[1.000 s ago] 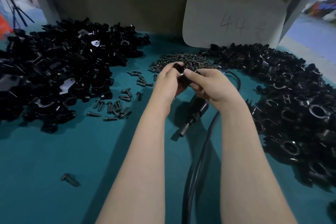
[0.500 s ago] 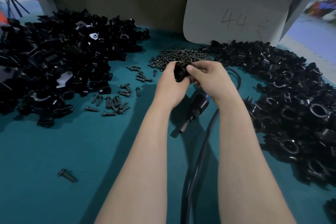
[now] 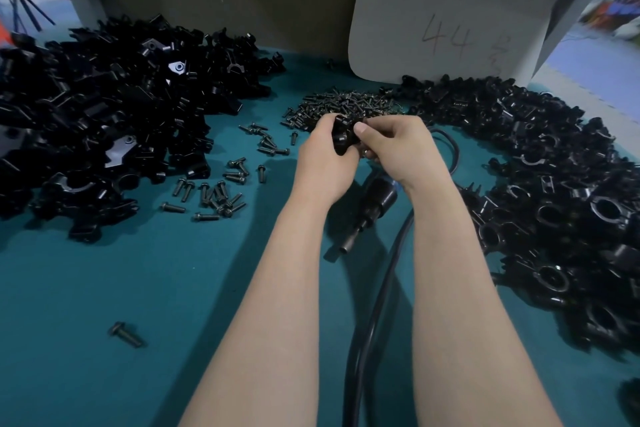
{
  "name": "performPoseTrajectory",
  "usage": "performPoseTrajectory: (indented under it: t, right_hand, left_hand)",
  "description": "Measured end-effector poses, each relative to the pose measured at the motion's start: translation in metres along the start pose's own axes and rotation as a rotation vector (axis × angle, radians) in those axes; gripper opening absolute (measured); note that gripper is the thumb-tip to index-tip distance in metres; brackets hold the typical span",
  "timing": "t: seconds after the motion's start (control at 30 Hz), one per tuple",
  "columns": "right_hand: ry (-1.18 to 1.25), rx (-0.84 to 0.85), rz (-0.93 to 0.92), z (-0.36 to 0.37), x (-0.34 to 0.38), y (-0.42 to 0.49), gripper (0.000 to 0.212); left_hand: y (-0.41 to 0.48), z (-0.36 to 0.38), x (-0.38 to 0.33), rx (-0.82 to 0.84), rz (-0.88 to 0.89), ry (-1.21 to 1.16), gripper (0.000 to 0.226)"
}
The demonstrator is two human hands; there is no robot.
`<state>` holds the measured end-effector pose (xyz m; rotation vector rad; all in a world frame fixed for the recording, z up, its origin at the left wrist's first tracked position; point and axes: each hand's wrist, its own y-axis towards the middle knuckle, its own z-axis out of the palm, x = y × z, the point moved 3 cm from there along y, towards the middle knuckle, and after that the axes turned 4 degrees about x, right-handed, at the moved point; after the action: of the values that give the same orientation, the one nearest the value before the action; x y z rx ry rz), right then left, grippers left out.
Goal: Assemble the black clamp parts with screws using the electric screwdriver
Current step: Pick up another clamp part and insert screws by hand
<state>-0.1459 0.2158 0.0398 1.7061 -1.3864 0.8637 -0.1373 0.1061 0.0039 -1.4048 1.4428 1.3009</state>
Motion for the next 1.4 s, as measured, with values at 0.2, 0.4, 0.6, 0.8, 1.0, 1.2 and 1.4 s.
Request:
performPoseTrajectory:
  t: [0.2, 0.4, 0.6, 0.8, 1.0, 1.2, 1.4]
  right_hand:
    - [0.016, -0.012, -0.007, -0.001, 0.001, -0.001, 0.016]
    - [0.023, -0.024, 0.007, -0.002, 0.0, -0.001, 0.014]
    - [0.018, -0.014, 0.028, 0.011, 0.0, 0.001, 0.019]
    - [-0.262, -0.112, 0.083, 0.027, -0.007, 0.016, 0.024]
    - [-0.58, 0.076, 0.211, 0.051, -0.014, 0.044, 0.042]
    - [-0.724, 0.067, 0.277, 0.066, -0.016, 0.045, 0.049]
    - [-0.628, 0.025, 0.265, 0.062, -0.014, 0.042, 0.034]
  left_hand:
    - [-0.001, 0.001, -0.001, 0.013, -0.043, -0.042, 0.023]
    - [-0.003, 0.002, 0.001, 0.009, -0.145, -0.178, 0.026]
    - [-0.003, -0.002, 0.003, -0.073, -0.179, -0.224, 0.005]
    - [-0.001, -0.033, 0.007, -0.409, -0.227, -0.753, 0.003]
    - [-0.004, -0.03, 0.01, -0.43, -0.314, -0.871, 0.013]
    - [-0.004, -0.025, 0.008, -0.433, -0.315, -1.001, 0.011]
    - [-0.003, -0.021, 0.009, -0.368, -0.365, -1.036, 0.011]
